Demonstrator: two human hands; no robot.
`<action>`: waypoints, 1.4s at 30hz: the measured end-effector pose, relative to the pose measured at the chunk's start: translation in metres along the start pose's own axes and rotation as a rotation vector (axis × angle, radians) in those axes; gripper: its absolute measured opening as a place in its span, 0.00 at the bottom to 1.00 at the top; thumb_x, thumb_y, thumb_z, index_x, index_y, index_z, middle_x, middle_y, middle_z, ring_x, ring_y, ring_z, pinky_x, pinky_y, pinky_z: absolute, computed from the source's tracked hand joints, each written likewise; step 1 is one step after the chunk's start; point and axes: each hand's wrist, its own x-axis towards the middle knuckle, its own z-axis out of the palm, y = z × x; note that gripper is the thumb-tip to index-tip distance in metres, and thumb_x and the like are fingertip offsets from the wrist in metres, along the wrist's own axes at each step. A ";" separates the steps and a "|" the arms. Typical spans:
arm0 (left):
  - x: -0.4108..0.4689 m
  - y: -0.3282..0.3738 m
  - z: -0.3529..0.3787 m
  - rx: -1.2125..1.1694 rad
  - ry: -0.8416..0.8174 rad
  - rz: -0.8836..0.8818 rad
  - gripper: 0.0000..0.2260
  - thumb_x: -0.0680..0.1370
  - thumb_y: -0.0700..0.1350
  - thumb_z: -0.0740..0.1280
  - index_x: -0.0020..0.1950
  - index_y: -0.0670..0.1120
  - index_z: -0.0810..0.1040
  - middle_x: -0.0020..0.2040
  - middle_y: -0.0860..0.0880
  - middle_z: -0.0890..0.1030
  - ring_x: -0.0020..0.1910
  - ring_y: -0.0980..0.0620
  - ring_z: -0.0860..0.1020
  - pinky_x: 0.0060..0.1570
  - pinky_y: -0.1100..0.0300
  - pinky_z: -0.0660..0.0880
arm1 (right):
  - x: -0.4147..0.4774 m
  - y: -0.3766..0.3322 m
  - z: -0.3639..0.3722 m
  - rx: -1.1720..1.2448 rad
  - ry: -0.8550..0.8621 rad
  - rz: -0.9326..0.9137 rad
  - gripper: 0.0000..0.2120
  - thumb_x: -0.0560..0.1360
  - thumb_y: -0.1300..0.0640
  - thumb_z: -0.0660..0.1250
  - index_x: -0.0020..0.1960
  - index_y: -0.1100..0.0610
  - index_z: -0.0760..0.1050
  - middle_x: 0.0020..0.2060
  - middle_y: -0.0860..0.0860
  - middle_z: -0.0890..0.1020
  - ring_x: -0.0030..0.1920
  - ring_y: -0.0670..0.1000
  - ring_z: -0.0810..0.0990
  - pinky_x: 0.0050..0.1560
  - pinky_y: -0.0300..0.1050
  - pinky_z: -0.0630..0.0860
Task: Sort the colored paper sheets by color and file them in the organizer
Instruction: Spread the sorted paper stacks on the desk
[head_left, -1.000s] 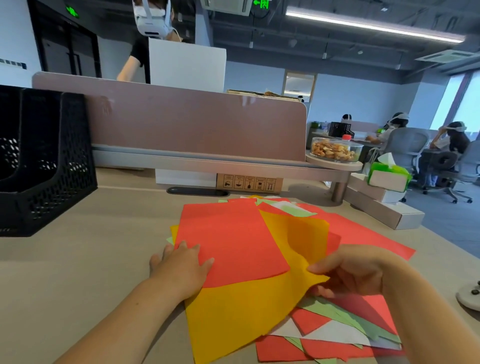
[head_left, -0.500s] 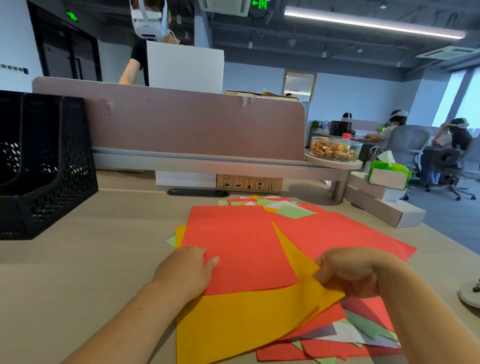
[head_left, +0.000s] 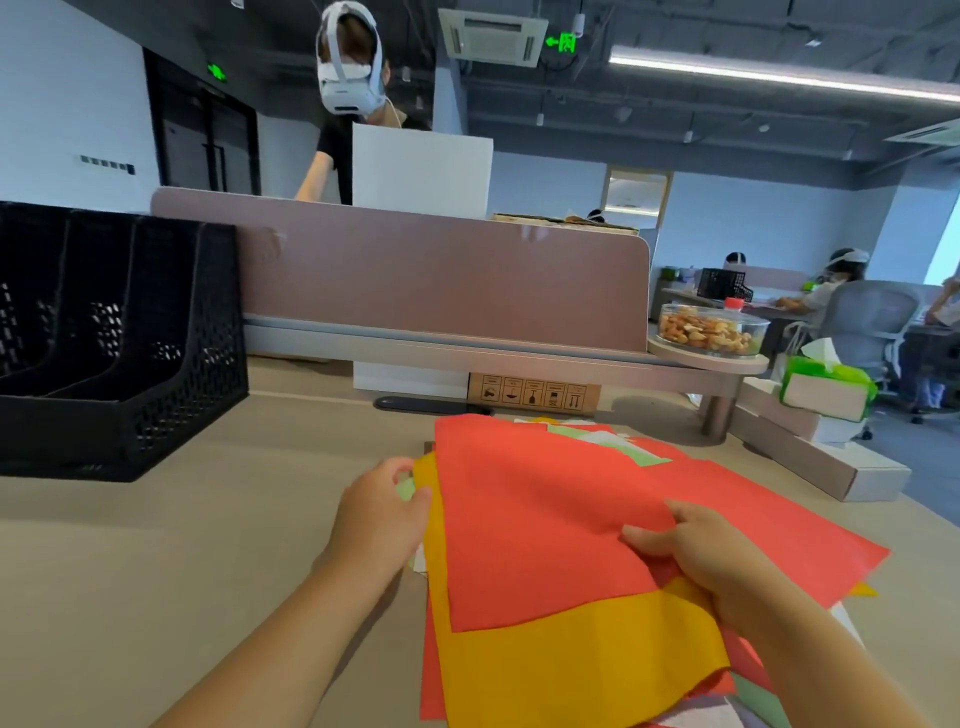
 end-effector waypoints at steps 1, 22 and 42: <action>0.004 -0.003 -0.004 -0.110 0.006 -0.083 0.19 0.77 0.47 0.67 0.68 0.49 0.72 0.64 0.48 0.76 0.57 0.51 0.76 0.52 0.59 0.72 | 0.000 -0.002 -0.002 0.052 -0.017 -0.007 0.07 0.71 0.69 0.69 0.49 0.64 0.78 0.34 0.57 0.85 0.34 0.56 0.84 0.38 0.48 0.80; 0.017 -0.011 -0.015 -0.528 -0.388 -0.541 0.03 0.76 0.34 0.67 0.47 0.40 0.79 0.38 0.40 0.82 0.34 0.45 0.80 0.37 0.53 0.79 | 0.004 0.010 -0.014 0.014 -0.301 0.276 0.25 0.58 0.72 0.73 0.54 0.65 0.73 0.41 0.64 0.78 0.35 0.57 0.79 0.40 0.47 0.76; 0.023 -0.021 -0.018 -0.483 -0.255 -0.348 0.14 0.75 0.28 0.63 0.43 0.47 0.80 0.38 0.45 0.82 0.35 0.48 0.78 0.36 0.60 0.73 | 0.005 0.001 -0.014 0.056 -0.063 0.250 0.12 0.72 0.60 0.68 0.53 0.64 0.75 0.45 0.63 0.77 0.41 0.58 0.76 0.45 0.52 0.73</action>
